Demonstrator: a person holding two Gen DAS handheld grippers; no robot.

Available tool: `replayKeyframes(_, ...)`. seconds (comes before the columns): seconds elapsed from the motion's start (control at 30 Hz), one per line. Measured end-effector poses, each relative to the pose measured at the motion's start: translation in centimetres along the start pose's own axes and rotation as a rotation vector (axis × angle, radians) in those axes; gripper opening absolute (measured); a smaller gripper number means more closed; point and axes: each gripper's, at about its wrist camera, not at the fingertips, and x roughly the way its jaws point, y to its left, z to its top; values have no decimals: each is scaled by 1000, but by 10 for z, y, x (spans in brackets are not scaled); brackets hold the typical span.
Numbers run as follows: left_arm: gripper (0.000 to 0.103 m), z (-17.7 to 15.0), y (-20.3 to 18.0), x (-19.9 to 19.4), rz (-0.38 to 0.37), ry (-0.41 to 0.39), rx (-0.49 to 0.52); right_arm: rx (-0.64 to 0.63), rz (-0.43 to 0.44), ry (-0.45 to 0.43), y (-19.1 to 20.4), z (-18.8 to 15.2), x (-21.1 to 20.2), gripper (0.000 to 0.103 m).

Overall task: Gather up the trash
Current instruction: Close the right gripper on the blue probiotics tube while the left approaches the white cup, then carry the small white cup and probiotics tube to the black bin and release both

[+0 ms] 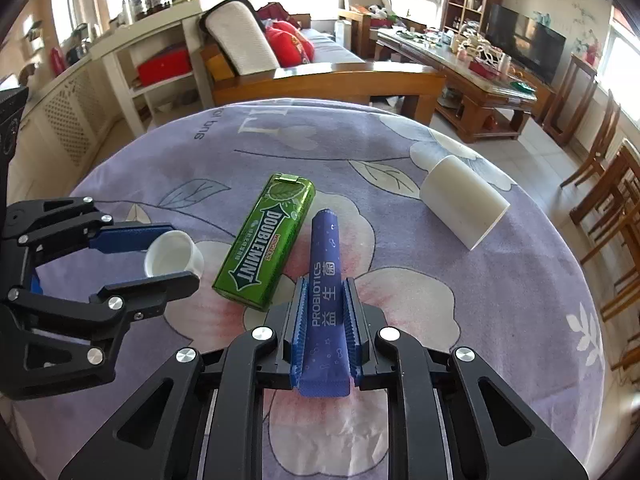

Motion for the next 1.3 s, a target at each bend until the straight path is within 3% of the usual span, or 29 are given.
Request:
replayKeyframes(0.33,39,-1,-2,-8,3,-51,-7,117,47,-65,-16,-23,-38,15)
replayKeyframes(0.47,39,0,-5,-5,9,-34,-4,178,74,-126,-21,-41,-68,15)
replayKeyframes(0.53,39,1,-7,4,14,14,8,211,95,-159,-24,-52,-84,15)
replayKeyframes(0.87,35,-2,-10,3,41,9,42,311,157,-267,-26,-102,-143,15)
replayKeyframes(1.1,35,-11,-22,-27,-62,-98,26,385,173,-344,-36,-139,-181,15)
replayKeyframes(1.3,35,-11,-76,-68,-143,-213,102,477,171,-419,-54,-172,-211,15)
